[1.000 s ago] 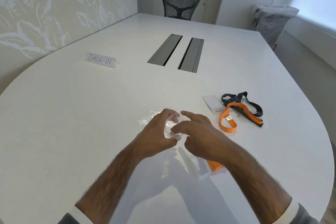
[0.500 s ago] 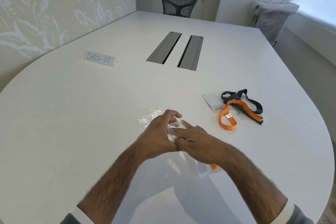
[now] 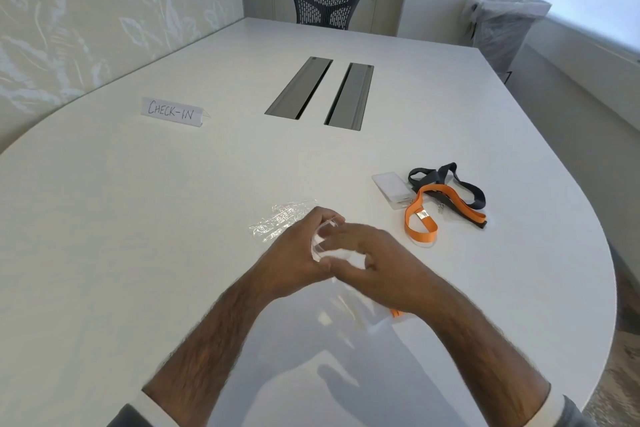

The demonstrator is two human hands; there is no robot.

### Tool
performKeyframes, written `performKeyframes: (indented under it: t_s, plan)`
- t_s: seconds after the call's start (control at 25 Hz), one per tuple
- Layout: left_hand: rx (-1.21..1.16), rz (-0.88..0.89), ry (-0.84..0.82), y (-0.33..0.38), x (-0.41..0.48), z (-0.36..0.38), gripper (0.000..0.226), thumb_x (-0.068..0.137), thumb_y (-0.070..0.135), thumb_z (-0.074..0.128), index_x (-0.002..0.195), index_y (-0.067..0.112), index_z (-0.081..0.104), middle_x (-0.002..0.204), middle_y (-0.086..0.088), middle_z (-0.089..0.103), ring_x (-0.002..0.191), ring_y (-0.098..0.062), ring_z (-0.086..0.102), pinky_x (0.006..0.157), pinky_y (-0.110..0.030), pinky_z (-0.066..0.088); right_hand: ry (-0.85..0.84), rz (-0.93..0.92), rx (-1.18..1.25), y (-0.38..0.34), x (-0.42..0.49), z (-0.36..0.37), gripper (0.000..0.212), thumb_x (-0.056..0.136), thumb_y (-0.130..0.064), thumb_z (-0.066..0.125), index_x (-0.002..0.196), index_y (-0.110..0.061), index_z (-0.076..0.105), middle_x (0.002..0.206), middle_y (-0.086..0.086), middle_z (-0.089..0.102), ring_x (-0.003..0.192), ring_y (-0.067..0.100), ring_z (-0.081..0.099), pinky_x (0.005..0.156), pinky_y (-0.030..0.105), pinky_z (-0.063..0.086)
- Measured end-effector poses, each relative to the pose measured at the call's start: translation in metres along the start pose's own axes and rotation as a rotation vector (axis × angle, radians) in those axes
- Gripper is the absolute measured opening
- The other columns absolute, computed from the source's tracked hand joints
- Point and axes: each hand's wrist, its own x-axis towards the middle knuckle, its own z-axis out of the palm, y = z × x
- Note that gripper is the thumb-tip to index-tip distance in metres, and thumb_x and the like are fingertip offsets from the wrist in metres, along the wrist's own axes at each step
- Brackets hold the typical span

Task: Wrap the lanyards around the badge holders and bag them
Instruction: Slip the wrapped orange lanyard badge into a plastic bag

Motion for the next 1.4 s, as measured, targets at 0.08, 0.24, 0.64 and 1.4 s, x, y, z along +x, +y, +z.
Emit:
performKeyframes:
  t_s: [0.08, 0.24, 0.64, 1.4]
  plan:
    - [0.025, 0.000, 0.023, -0.004, 0.000, -0.002, 0.051, 0.079, 0.022, 0.083, 0.118, 0.035, 0.053, 0.108, 0.015, 0.068, 0.109, -0.006, 0.062, 0.091, -0.030, 0.051, 0.192, 0.078, 0.158, 0.002, -0.008, -0.013, 0.019, 0.096, -0.027, 0.068, 0.112, -0.025, 0.077, 0.117, -0.017, 0.072, 0.113, -0.003, 0.062, 0.095, 0.017, 0.047]
    - [0.074, -0.006, -0.001, -0.012, -0.002, 0.002, 0.054, 0.079, 0.028, 0.084, 0.121, 0.037, 0.051, 0.108, 0.015, 0.067, 0.120, -0.005, 0.057, 0.101, -0.033, 0.046, 0.379, 0.566, 0.042, 0.039, -0.029, -0.045, 0.017, 0.095, -0.029, 0.068, 0.111, -0.023, 0.073, 0.106, -0.011, 0.073, 0.096, 0.006, 0.067, 0.070, 0.018, 0.047]
    - [0.129, -0.040, -0.012, -0.021, -0.005, 0.016, 0.058, 0.078, 0.030, 0.087, 0.120, 0.043, 0.049, 0.110, 0.021, 0.065, 0.123, -0.001, 0.054, 0.096, -0.025, 0.044, 0.081, 0.937, -0.154, 0.076, -0.048, -0.014, 0.086, 0.068, -0.060, 0.084, 0.135, -0.018, 0.052, 0.128, 0.003, 0.054, 0.105, 0.022, 0.059, 0.085, 0.046, 0.059]
    - [0.138, -0.064, 0.040, -0.021, -0.004, 0.012, 0.058, 0.080, 0.028, 0.084, 0.121, 0.045, 0.047, 0.112, 0.021, 0.065, 0.125, -0.003, 0.053, 0.100, -0.038, 0.048, 0.216, 1.014, 0.515, 0.070, -0.027, -0.025, 0.049, 0.082, -0.027, 0.084, 0.120, -0.019, 0.055, 0.109, 0.004, 0.057, 0.089, 0.023, 0.061, 0.068, 0.038, 0.062]
